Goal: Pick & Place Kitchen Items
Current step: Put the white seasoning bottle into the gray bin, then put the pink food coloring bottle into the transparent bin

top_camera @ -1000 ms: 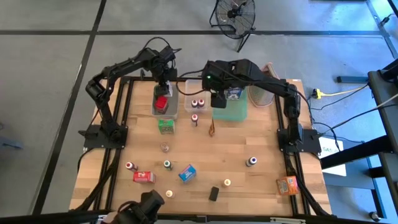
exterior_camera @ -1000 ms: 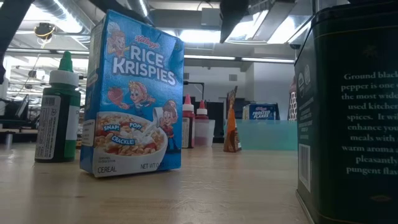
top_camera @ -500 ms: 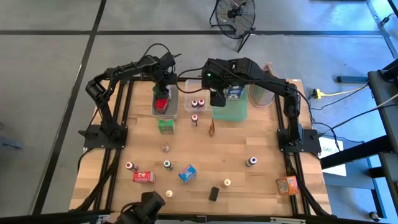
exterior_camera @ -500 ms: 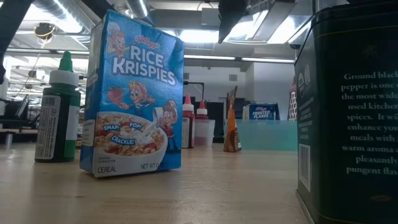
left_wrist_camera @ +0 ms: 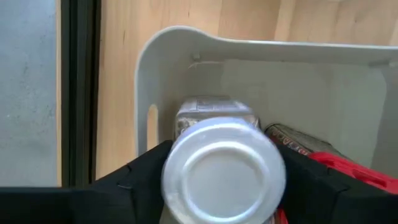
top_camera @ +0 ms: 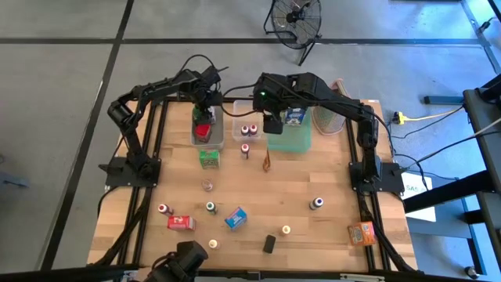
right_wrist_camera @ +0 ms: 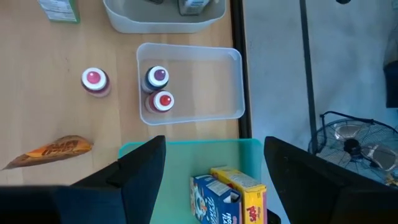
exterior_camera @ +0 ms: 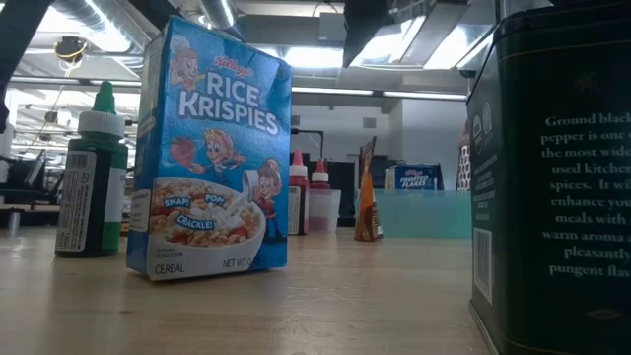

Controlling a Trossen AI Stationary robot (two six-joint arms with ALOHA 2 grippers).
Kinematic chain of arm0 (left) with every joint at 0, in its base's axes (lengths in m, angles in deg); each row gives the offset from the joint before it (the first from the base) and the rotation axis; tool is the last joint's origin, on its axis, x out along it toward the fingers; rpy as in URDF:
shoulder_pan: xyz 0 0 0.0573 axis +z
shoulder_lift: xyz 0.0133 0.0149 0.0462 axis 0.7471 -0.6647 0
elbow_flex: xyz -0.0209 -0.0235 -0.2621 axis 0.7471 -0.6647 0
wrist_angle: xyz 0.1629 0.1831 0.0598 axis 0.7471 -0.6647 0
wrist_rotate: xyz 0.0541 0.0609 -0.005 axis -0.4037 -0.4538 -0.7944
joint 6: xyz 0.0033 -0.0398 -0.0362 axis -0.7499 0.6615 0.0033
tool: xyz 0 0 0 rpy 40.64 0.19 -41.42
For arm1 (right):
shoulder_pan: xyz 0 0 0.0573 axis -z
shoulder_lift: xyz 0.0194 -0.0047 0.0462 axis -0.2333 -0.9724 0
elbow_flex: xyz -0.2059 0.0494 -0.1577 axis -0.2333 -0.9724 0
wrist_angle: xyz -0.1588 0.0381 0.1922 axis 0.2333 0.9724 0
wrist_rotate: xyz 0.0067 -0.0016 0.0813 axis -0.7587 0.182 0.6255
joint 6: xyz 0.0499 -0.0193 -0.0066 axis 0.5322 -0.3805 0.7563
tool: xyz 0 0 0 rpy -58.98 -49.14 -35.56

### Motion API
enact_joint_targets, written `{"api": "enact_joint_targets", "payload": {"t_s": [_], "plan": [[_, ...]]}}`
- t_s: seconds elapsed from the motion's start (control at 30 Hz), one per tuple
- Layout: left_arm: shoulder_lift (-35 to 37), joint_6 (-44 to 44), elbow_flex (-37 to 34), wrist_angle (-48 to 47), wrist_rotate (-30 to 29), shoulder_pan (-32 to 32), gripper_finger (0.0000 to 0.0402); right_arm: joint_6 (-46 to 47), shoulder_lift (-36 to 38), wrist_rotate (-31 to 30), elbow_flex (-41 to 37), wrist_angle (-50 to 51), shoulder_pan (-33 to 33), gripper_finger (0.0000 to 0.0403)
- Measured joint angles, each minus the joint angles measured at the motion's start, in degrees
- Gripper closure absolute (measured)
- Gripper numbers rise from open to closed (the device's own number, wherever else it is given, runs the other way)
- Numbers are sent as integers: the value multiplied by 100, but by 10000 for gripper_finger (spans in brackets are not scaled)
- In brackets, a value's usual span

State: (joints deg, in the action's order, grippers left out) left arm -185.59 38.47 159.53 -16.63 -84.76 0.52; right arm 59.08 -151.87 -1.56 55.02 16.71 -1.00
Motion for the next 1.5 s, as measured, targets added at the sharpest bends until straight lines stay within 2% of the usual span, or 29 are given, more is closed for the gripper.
{"api": "enact_joint_targets", "payload": {"t_s": [0.47,0.7,0.93,1.2,1.4,1.5], "plan": [[282,272,246,-73,-68,-51,147,18,-2,210,0,-1,-4,128],[1037,588,374,-256,-61,-120,148,100,-2,555,0,-129,-4,128],[1921,1160,376,-479,339,-350,148,677,-2,557,0,-250,-19,128],[2663,1658,376,-496,1107,-1107,148,1664,112,551,-4,-159,-301,128],[2686,1971,376,-72,1029,-2043,147,2416,379,515,-2,-190,-910,128],[2590,2083,376,27,1013,-2475,147,3011,516,172,-2,-192,-1314,128]]}}
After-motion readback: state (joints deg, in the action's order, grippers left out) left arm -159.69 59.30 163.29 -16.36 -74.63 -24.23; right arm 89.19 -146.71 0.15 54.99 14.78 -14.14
